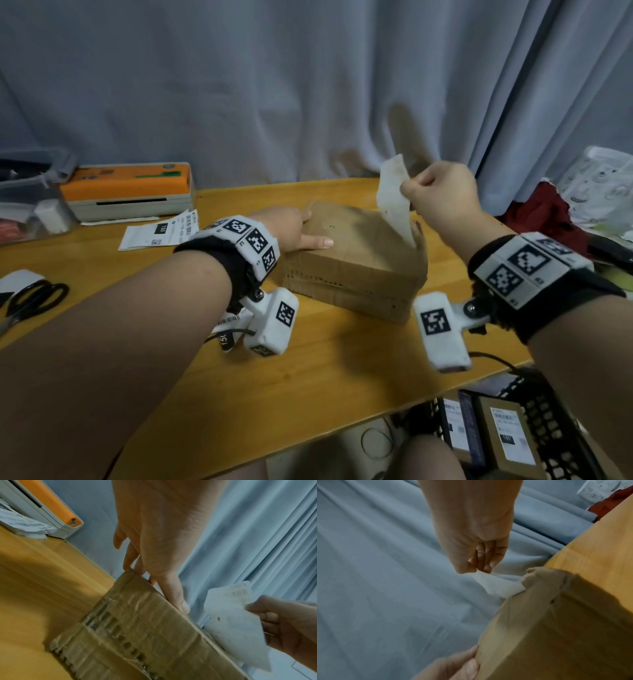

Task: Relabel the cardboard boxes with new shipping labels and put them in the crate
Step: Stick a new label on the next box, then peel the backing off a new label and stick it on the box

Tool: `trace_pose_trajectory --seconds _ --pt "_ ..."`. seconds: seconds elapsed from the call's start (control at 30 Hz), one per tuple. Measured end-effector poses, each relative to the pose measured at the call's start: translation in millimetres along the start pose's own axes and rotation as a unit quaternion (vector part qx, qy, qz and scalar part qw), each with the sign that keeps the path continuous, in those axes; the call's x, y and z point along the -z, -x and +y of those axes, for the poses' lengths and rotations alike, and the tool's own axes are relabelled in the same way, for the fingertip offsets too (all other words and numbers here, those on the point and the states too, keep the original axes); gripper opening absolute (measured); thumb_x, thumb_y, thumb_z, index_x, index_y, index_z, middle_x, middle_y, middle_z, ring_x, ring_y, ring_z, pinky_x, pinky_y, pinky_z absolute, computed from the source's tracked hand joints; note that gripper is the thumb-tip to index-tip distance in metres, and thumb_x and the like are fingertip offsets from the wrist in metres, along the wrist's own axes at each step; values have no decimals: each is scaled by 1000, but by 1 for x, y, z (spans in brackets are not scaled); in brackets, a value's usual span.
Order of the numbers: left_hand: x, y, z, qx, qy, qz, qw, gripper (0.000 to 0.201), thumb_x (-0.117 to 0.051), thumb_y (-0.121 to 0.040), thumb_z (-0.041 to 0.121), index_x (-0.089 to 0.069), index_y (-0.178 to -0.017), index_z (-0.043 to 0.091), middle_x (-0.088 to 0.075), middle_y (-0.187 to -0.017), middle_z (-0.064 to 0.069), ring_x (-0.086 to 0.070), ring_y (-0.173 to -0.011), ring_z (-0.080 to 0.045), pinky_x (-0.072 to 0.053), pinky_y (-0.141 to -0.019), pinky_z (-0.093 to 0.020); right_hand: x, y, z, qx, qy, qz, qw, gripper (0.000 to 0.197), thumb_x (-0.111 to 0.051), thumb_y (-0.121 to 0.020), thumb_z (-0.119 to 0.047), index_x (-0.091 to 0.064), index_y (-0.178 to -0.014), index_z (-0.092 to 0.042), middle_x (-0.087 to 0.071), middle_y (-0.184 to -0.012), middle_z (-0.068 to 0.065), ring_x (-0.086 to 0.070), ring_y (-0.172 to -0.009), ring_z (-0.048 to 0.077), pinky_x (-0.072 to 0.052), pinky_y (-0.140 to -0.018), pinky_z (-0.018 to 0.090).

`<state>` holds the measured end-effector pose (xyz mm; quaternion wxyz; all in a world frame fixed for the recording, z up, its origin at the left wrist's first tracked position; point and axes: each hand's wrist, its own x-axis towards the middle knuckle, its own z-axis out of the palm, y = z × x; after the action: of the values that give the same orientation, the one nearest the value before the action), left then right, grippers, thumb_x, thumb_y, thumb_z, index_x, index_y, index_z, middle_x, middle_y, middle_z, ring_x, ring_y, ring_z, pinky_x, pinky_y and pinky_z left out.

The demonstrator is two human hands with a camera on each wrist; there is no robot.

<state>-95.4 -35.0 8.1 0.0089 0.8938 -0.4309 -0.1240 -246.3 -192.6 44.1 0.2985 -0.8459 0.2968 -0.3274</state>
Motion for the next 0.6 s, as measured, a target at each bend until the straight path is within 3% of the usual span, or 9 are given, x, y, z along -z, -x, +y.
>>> trace_pose_trajectory --seconds 0.1,0.17,0.23,0.37,0.43,0.53,0.6 --pt "3 0 5 9 -26 0 1000 85 -41 -85 67 -22 -149 15 -44 -144 -10 -44 -128 -28 -37 -102 -36 8 1 1 3 -37 26 999 13 -57 -81 -13 -55 -69 -8 -62 -73 10 -60 -65 23 -51 -60 35" --pt "6 4 6 5 -58 20 998 80 -42 -84 67 -35 -144 14 -49 -139 -10 -46 -126 -29 -38 -101 -37 4 4 0 13 -68 18 997 13 -60 -83 -15 -53 -72 -18 -62 -76 5 -63 -75 24 -56 -71 41" --pt "8 9 3 -32 -65 74 995 66 -46 -85 63 -54 -131 16 -57 -126 -8 -48 -120 -27 -37 -97 -34 -3 10 -6 44 -90 7 995 11 -61 -86 -16 -54 -77 -17 -59 -74 -1 -61 -73 19 -56 -72 38" --pt "9 27 -17 -86 100 169 977 38 -48 -94 43 -71 -99 13 -69 -99 -4 -61 -99 -23 -42 -79 -29 -22 23 -27 124 -136 -2 983 10 -59 -86 -9 -56 -80 -16 -52 -67 -10 -49 -62 4 -44 -64 23" --pt "7 38 -33 -79 139 190 969 36 -49 -95 36 -70 -97 8 -71 -99 -6 -62 -95 -23 -43 -78 -28 -36 31 -42 155 -147 -12 977 13 -56 -82 -3 -60 -78 -15 -51 -65 -13 -47 -61 1 -43 -63 21" --pt "4 60 -61 -50 236 224 944 38 -43 -98 36 -67 -94 6 -68 -92 -12 -60 -83 -25 -44 -72 -31 -64 45 -65 195 -163 -22 967 10 -56 -78 -10 -62 -71 -16 -51 -63 -9 -48 -63 9 -42 -63 26" --pt "4 79 -75 -14 377 211 902 46 -33 -99 44 -64 -93 11 -66 -86 -10 -60 -75 -25 -48 -63 -30 -84 54 -81 225 -169 -30 959 11 -57 -75 -15 -67 -72 -17 -56 -68 -1 -50 -68 13 -41 -64 25"
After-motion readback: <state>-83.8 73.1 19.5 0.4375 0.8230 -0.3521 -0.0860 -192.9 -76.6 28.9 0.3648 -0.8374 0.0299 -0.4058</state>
